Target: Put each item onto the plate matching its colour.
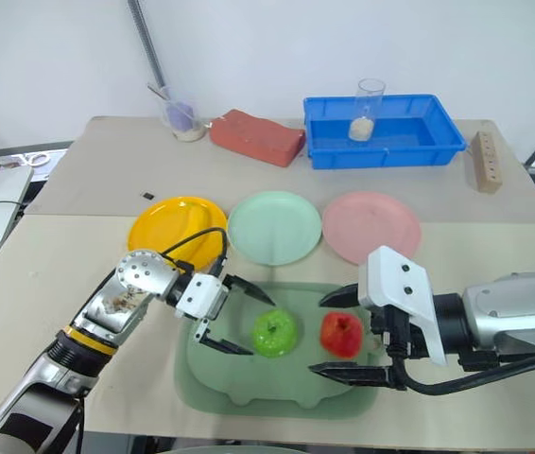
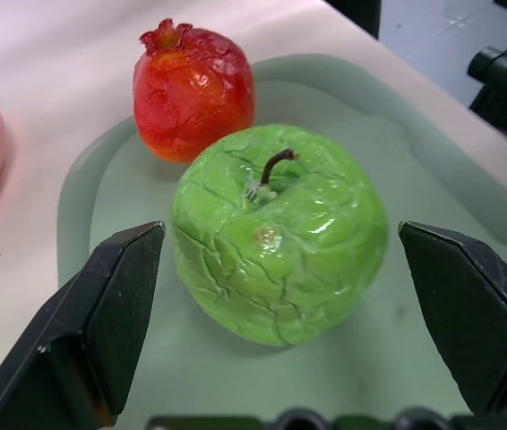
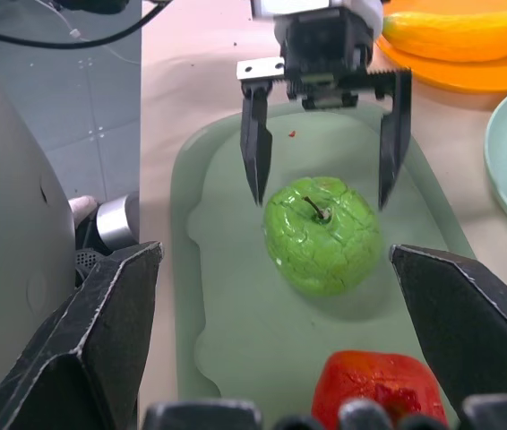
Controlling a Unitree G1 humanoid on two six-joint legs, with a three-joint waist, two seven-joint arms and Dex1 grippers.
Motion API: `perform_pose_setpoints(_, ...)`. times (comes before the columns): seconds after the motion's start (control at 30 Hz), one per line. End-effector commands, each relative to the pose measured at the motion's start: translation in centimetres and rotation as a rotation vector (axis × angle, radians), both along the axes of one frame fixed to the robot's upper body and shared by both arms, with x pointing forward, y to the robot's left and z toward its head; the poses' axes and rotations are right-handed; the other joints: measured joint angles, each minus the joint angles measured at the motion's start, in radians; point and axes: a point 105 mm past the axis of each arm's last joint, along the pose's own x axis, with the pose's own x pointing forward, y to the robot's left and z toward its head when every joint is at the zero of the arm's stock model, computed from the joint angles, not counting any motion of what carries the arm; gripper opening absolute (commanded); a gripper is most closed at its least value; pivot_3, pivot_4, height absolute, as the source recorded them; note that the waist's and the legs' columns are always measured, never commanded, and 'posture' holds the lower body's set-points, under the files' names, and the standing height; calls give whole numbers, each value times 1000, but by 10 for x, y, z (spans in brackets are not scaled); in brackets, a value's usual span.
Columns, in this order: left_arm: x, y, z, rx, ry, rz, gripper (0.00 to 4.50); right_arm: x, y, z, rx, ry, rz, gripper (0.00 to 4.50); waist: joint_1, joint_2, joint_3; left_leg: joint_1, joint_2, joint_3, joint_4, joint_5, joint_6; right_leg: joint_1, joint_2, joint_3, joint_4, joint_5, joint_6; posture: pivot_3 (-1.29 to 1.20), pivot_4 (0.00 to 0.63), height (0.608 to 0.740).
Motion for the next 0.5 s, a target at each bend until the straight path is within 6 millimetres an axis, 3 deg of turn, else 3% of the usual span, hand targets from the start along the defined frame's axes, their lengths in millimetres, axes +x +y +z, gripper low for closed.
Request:
perform_pose_setpoints(0.03, 6, -8, 5, -15, -68, -2, 4463, 0, 1, 7, -8, -46, -7, 4500, 1, 0, 0, 0, 0, 0, 0, 0, 0, 1, 0, 0, 0, 0, 0, 0, 150, 740)
perform_pose_setpoints(0.1, 8, -10, 4, -20, -73, 6, 4463, 0, 2, 7, -8, -49, -11, 4500, 1, 0, 0, 0, 0, -1, 0, 0, 0, 2, 0, -1, 0, 0, 0, 0, 150, 740)
perform_pose_setpoints(0.33, 10, -11, 10, -54, -66, 25, 2473, 5, 0, 7, -12, -62, -24, 4500, -1, 0, 0, -1, 0, -2, 0, 0, 0, 5, 0, -3, 0, 0, 0, 0, 150, 740)
perform_pose_setpoints(0.5, 23, 12, 24, -61, 13, 129, 2251, 10, -3, 9, 1, -69, -43, 4500, -2, 0, 0, -1, 0, -3, 0, 0, 0, 5, 0, -3, 0, 0, 0, 0, 150, 740)
